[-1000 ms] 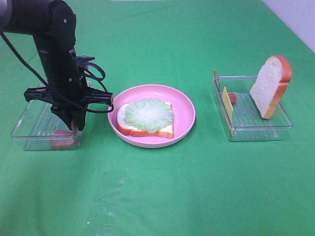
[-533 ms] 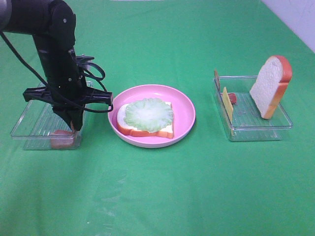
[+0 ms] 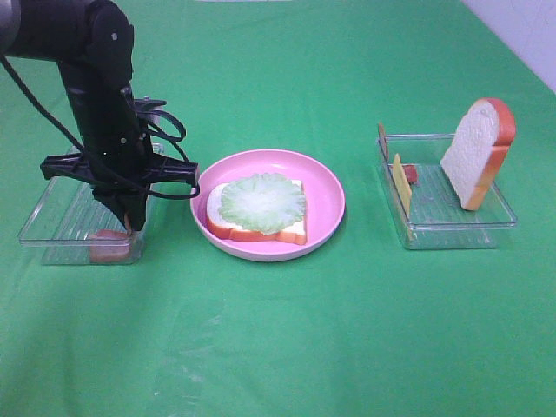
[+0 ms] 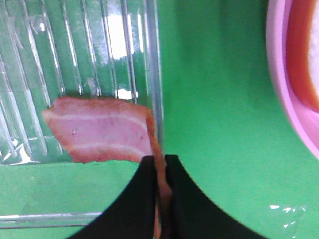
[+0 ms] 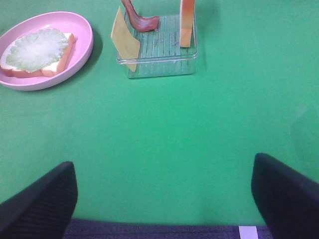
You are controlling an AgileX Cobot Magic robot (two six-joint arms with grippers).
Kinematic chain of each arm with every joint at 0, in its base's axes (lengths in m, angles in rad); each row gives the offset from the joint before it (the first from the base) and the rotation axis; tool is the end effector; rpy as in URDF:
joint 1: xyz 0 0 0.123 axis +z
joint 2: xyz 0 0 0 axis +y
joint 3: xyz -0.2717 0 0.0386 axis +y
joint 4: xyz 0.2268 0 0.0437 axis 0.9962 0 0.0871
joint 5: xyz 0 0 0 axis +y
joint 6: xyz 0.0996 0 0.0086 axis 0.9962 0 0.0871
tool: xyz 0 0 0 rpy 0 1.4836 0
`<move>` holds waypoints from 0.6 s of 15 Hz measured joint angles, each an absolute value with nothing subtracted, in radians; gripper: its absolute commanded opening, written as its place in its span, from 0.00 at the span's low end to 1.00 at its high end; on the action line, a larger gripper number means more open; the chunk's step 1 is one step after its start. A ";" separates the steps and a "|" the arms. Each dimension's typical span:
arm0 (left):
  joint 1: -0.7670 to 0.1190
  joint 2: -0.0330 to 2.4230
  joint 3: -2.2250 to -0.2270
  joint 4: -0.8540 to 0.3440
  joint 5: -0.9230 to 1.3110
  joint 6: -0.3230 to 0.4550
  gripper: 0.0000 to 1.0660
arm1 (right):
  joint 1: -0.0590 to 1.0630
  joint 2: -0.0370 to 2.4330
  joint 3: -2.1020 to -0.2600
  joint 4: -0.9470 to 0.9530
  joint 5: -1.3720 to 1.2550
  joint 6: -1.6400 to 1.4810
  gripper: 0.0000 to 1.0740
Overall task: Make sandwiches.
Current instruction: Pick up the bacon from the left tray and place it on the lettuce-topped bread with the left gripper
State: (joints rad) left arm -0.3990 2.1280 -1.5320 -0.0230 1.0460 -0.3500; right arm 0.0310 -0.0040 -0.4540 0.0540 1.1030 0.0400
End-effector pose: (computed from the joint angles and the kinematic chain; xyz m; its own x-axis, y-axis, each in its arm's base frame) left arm 0.3587 -0.1534 0.1421 -0.9993 0.0375 -0.0080 0.0377 0.9990 -0.0243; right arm -0.0032 0.0047 0.2471 -0.5321 0.0478 -0.8453 -0.0377 0.9961 0.0800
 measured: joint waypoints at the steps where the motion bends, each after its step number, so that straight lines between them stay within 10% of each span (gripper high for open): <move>1: -0.399 2.128 -1.532 -0.023 1.046 -0.350 0.06 | 0.031 -0.004 -0.454 0.054 1.103 0.040 0.85; 4: -0.399 2.128 -1.532 -0.023 1.046 -0.344 0.23 | 0.031 -0.004 -0.454 0.054 1.103 0.040 0.85; 9: -0.399 2.128 -1.532 -0.023 1.046 -0.343 0.23 | 0.031 -0.004 -0.454 0.054 1.103 0.040 0.85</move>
State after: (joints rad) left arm -0.3990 2.1280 -1.5320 -0.0230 1.0460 -0.3430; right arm 0.0310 -0.0040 -0.4540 0.0540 1.1030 0.0400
